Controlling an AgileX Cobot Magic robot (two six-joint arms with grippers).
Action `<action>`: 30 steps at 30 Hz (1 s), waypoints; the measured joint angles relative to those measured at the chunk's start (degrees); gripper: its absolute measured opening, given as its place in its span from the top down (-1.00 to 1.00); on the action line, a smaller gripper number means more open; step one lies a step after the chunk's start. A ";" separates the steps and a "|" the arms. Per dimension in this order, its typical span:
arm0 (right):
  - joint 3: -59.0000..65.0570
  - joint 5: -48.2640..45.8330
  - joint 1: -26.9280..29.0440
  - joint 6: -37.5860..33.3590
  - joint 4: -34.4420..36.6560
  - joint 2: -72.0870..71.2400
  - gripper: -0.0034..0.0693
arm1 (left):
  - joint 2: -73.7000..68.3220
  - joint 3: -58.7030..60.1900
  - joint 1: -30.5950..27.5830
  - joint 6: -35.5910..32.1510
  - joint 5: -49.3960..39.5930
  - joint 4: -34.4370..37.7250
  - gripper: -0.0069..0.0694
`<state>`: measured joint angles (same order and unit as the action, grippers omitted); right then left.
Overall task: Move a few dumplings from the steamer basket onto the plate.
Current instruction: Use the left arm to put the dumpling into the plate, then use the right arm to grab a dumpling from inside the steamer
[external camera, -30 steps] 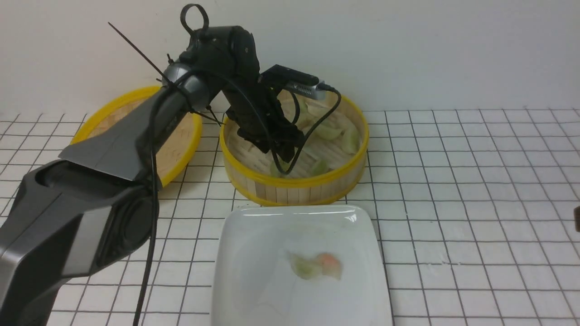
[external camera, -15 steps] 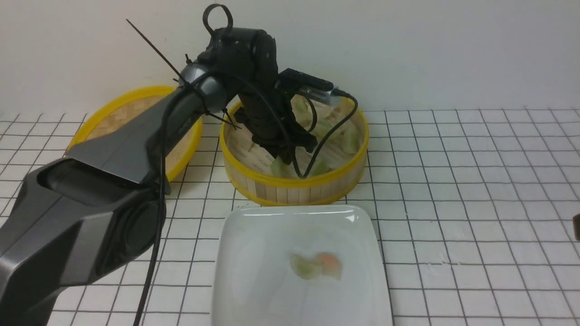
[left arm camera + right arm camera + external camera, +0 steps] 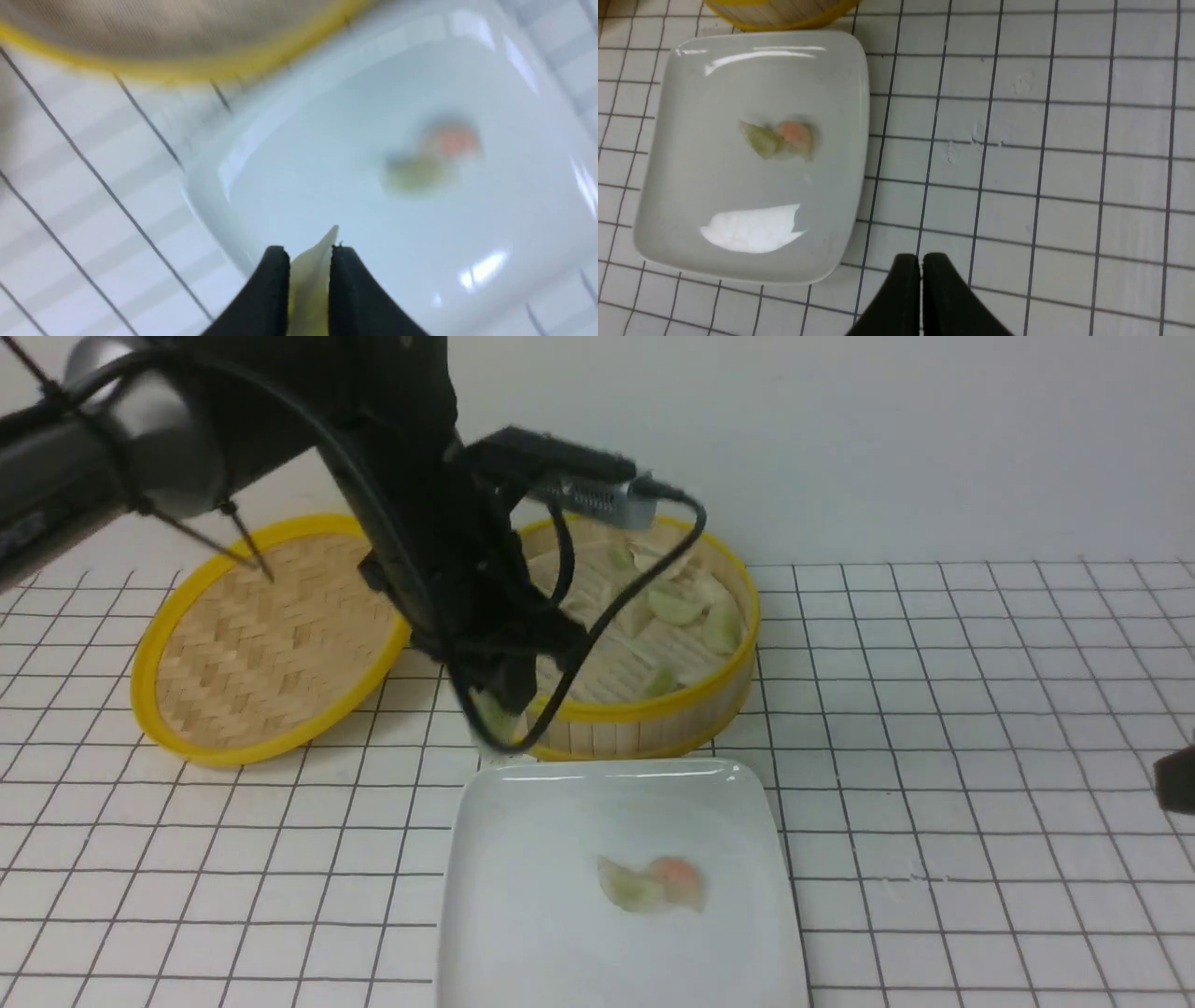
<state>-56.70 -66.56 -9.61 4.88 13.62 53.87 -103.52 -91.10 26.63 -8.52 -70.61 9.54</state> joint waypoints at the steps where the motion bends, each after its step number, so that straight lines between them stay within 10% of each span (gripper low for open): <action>1: -0.06 0.60 -0.09 -0.83 0.33 0.49 0.90 | 1.16 4.26 0.94 -0.06 0.07 0.28 0.61; 9: -1.83 1.30 -0.16 -5.26 4.27 8.14 0.85 | -1.71 11.11 4.97 -0.86 9.22 -0.34 0.52; 19: -18.97 0.72 -0.77 -6.86 4.13 24.94 0.66 | -5.55 9.65 6.69 -0.44 7.66 -2.46 -0.38; 30: -56.13 -3.37 -13.77 -6.60 -6.66 58.09 0.05 | 14.07 13.42 1.00 8.52 1.46 -13.44 0.80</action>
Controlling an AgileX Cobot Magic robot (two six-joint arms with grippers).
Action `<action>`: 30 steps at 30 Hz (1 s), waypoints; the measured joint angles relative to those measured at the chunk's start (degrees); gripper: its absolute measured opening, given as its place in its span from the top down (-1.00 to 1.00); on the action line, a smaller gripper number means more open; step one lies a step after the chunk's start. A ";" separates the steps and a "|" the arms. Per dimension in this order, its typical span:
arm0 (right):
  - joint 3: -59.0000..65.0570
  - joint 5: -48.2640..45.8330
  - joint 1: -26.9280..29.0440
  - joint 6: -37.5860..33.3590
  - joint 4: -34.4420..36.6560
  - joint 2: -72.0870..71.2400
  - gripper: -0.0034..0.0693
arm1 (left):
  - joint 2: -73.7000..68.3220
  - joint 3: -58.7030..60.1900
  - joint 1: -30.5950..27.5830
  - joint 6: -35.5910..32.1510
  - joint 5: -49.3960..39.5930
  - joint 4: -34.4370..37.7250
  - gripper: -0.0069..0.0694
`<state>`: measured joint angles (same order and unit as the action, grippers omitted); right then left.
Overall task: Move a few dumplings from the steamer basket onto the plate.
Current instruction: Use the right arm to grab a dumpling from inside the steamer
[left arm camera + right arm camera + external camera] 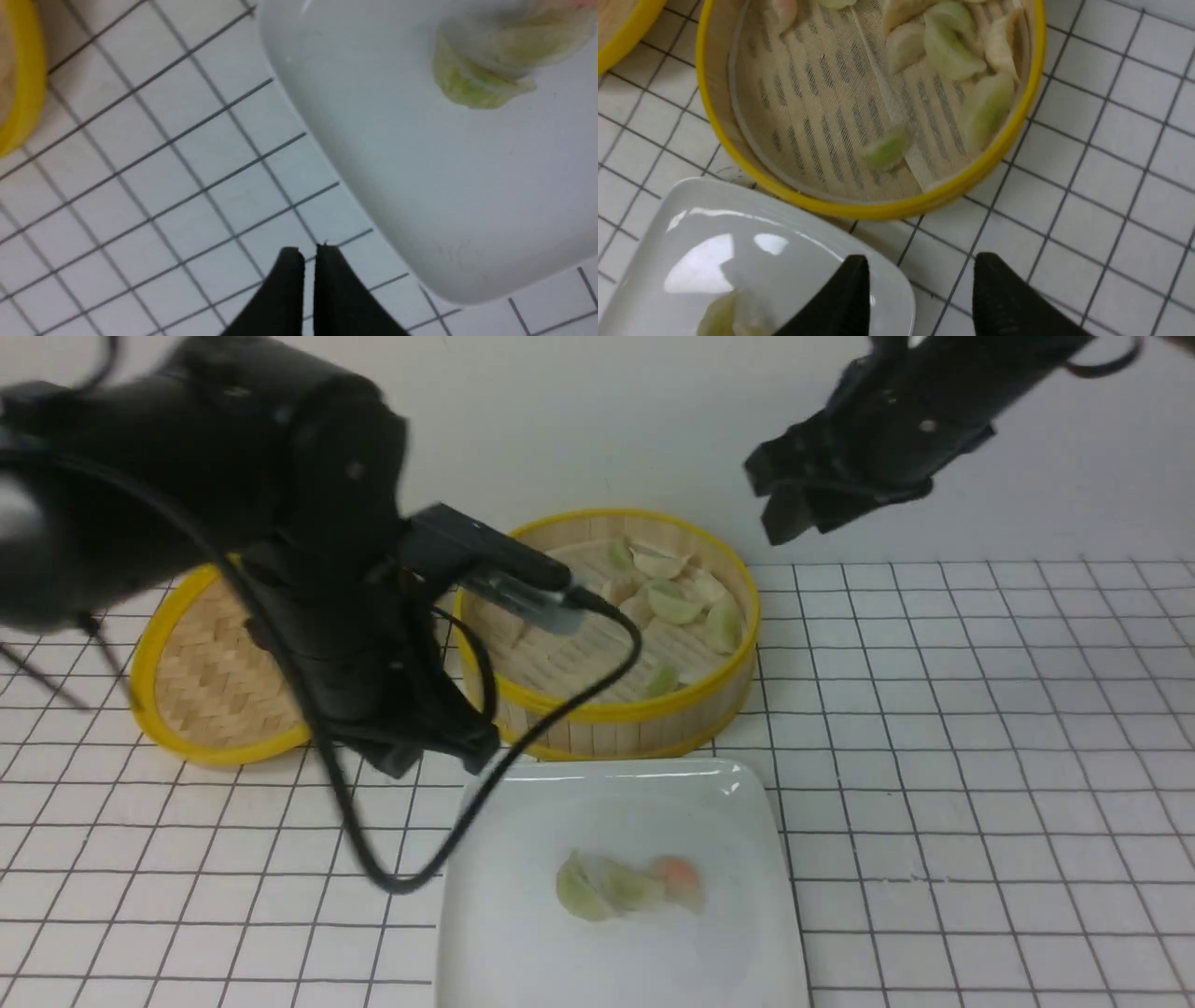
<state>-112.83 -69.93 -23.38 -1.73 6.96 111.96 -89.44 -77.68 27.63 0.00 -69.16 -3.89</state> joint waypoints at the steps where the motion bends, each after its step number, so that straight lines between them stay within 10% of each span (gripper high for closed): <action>1: -4.31 -0.77 -1.22 0.49 -1.56 4.00 0.00 | 3.53 1.67 -1.07 0.44 -0.50 0.96 0.82; 30: -22.67 -1.24 -6.47 12.12 -3.51 32.90 -0.04 | 26.00 17.03 -2.44 0.54 -1.19 6.24 0.83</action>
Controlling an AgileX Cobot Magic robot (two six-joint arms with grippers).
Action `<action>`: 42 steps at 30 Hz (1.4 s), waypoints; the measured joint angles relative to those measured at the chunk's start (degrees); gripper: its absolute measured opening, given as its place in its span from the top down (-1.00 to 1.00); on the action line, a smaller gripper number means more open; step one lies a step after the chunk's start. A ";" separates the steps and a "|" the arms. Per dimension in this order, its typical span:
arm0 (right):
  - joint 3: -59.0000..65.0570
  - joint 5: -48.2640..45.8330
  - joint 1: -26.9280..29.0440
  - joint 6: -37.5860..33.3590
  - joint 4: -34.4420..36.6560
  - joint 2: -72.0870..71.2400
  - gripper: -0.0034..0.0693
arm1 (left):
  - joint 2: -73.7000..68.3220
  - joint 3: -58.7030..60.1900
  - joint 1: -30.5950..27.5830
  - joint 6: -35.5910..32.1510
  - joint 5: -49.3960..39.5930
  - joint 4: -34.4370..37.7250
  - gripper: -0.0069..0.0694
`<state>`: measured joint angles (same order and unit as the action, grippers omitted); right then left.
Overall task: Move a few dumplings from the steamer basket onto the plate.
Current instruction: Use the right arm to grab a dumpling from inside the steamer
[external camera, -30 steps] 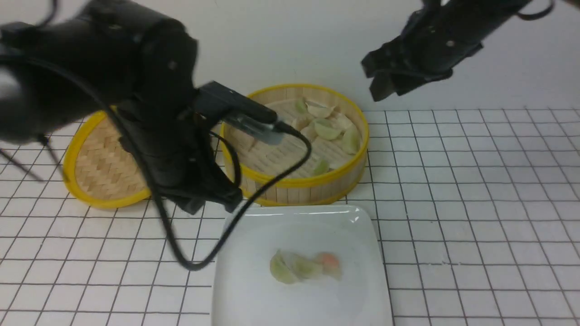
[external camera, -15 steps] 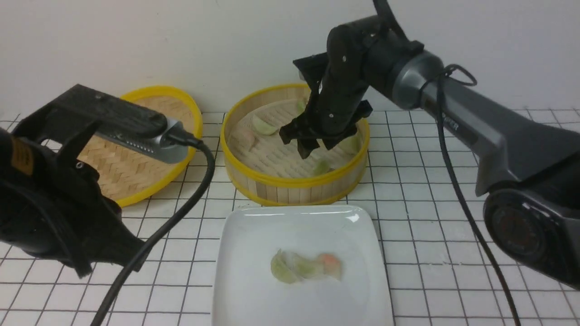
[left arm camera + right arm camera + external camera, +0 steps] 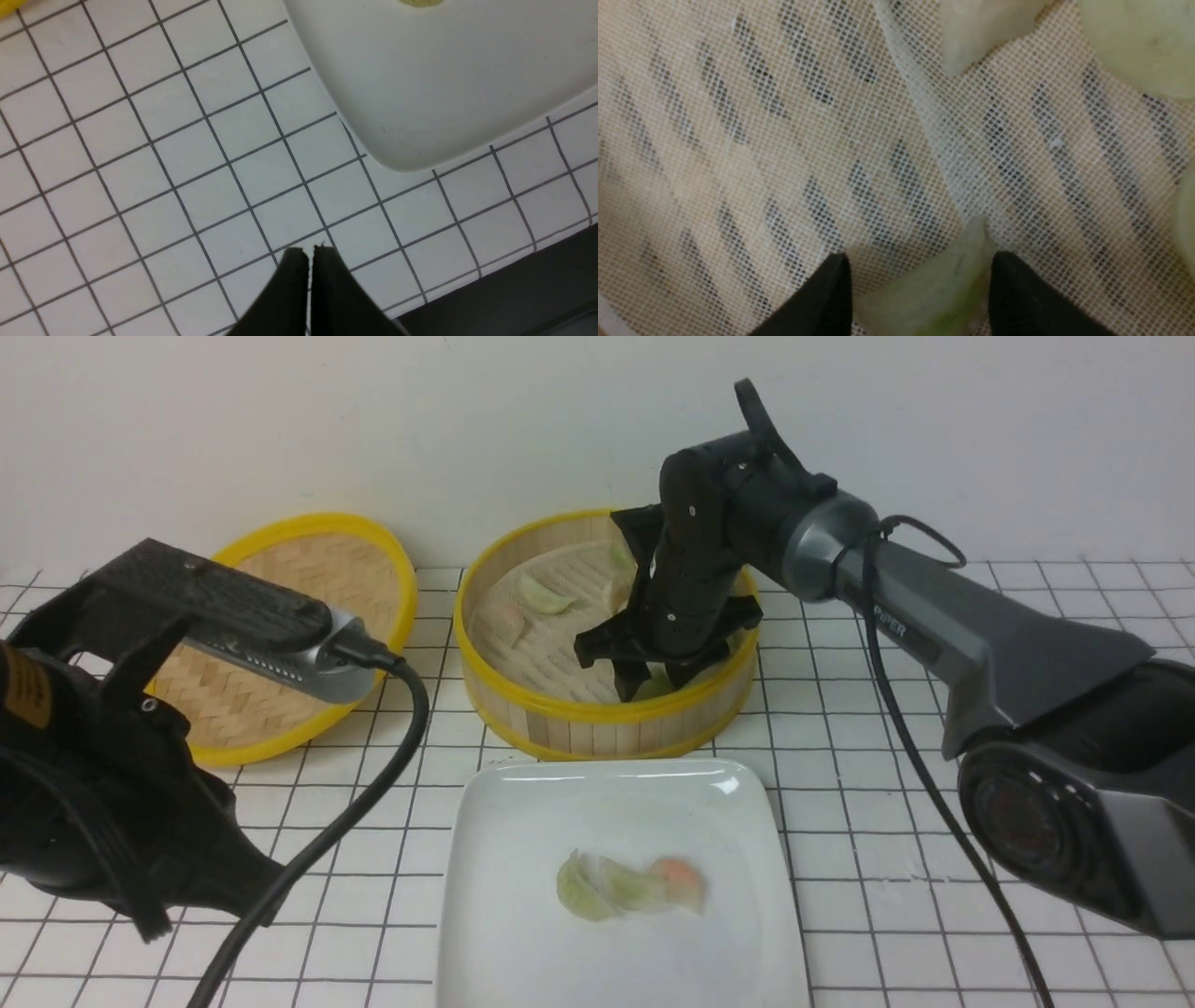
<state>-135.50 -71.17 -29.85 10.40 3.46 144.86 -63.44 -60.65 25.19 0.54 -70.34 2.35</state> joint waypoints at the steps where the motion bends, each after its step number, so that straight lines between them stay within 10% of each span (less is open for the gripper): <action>1: -0.02 0.00 0.00 0.00 0.00 0.02 -0.01 | 0.00 0.00 0.00 0.00 0.01 0.00 0.83; 11: -1.34 -0.34 0.00 0.05 0.00 -2.53 0.16 | 0.00 0.00 0.00 0.00 -0.26 -1.15 0.83; 17: 5.81 -0.24 0.00 -0.58 0.73 -15.03 0.85 | 0.00 0.00 0.00 -0.22 -0.26 -1.22 0.83; 27: 27.31 -0.58 -2.53 -2.95 3.28 -29.50 0.94 | 0.00 0.00 0.00 -1.38 -0.30 -1.22 0.83; 33: 21.89 1.64 -2.37 -5.50 2.44 -24.04 0.73 | 0.00 0.00 0.00 -1.57 -0.25 -1.22 0.83; 42: -1.26 0.09 -0.89 -6.08 2.53 -4.66 -0.20 | 0.00 0.00 0.00 -1.64 -0.30 -1.22 0.83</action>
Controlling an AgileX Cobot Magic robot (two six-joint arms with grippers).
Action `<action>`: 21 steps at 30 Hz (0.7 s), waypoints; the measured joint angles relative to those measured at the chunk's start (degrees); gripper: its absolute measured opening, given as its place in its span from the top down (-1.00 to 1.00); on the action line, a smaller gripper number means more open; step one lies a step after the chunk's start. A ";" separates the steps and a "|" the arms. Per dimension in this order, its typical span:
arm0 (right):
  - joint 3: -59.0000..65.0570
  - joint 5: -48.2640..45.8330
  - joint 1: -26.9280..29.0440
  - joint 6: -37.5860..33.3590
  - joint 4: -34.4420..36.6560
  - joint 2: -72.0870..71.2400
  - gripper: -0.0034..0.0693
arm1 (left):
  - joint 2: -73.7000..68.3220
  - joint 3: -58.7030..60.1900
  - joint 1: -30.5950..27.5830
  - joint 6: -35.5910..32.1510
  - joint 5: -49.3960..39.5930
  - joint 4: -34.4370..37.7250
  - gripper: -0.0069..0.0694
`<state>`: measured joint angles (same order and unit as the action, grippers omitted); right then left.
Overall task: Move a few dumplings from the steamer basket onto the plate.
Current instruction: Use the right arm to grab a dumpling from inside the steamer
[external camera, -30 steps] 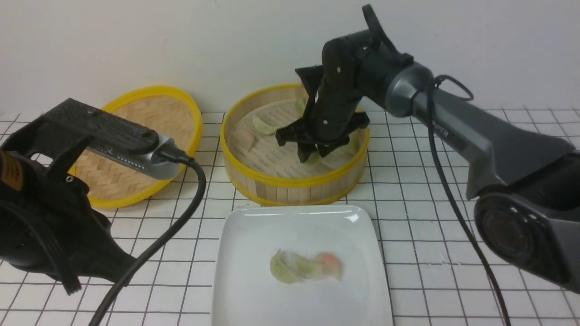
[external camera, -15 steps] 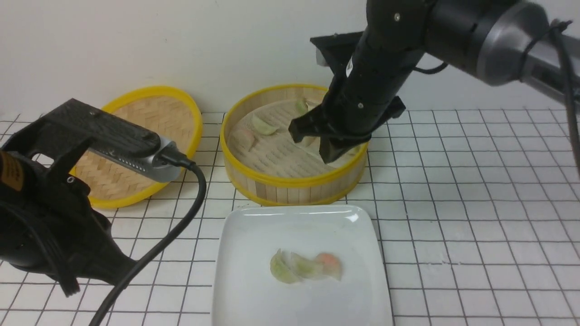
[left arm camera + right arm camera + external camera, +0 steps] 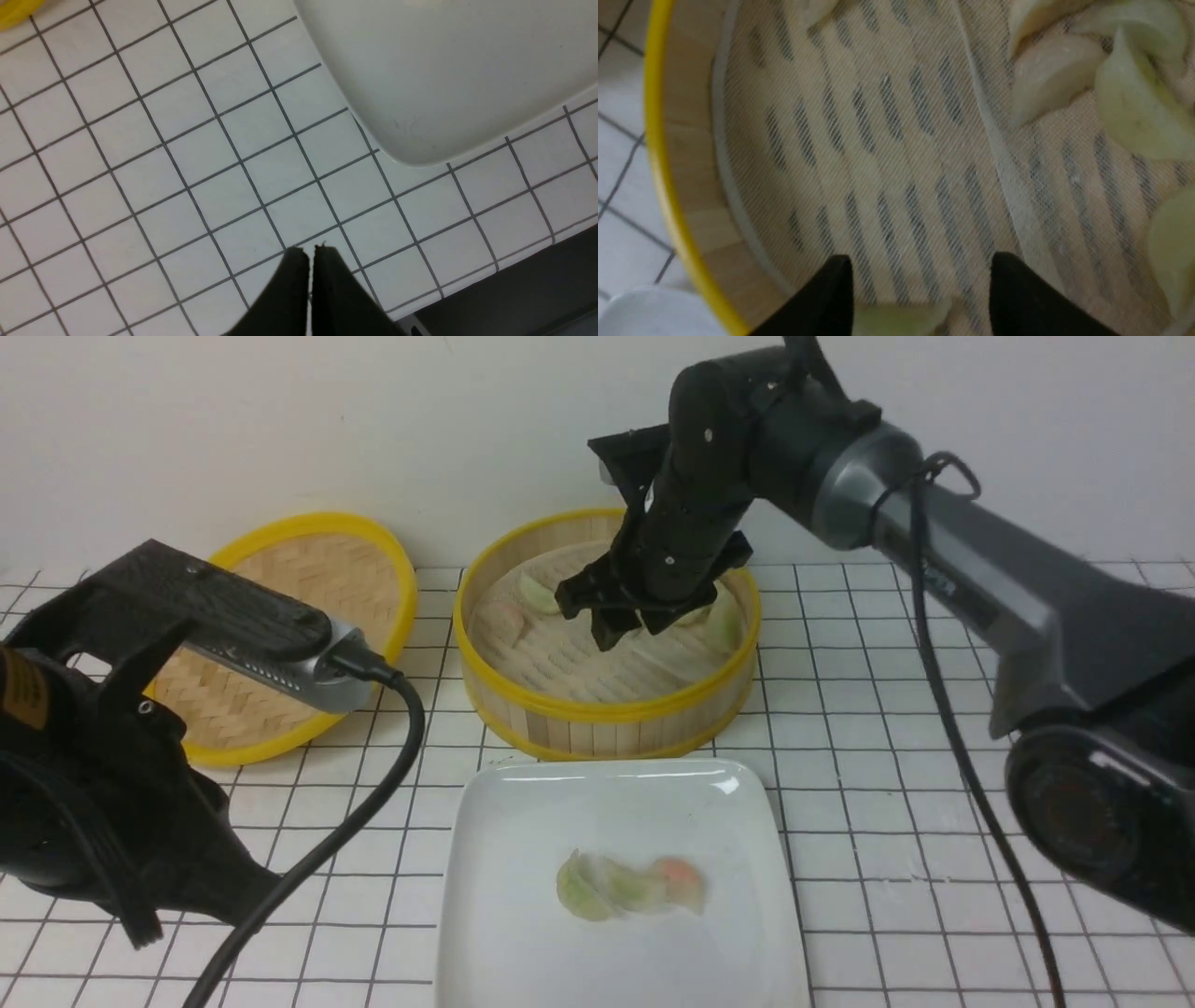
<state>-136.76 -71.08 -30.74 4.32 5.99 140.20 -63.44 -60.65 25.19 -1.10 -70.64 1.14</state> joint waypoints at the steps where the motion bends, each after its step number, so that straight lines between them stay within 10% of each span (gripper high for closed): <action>1: -0.63 0.00 0.00 0.73 0.70 1.39 -0.27 | 0.00 0.00 0.00 0.00 0.00 0.00 0.83; 15: 8.20 1.75 0.00 1.82 2.27 0.96 -0.29 | 0.00 0.00 0.00 0.00 0.00 0.00 0.83; 18: 8.19 1.58 -0.05 1.61 0.93 0.96 -0.04 | 0.00 0.00 0.00 0.00 0.00 0.00 0.83; 21: 8.25 1.54 0.00 1.24 -1.27 0.96 0.64 | 0.00 0.00 0.00 0.00 0.00 0.00 0.83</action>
<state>-128.51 -69.53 -30.74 5.55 4.72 141.16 -63.44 -60.65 25.19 -1.10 -70.64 1.14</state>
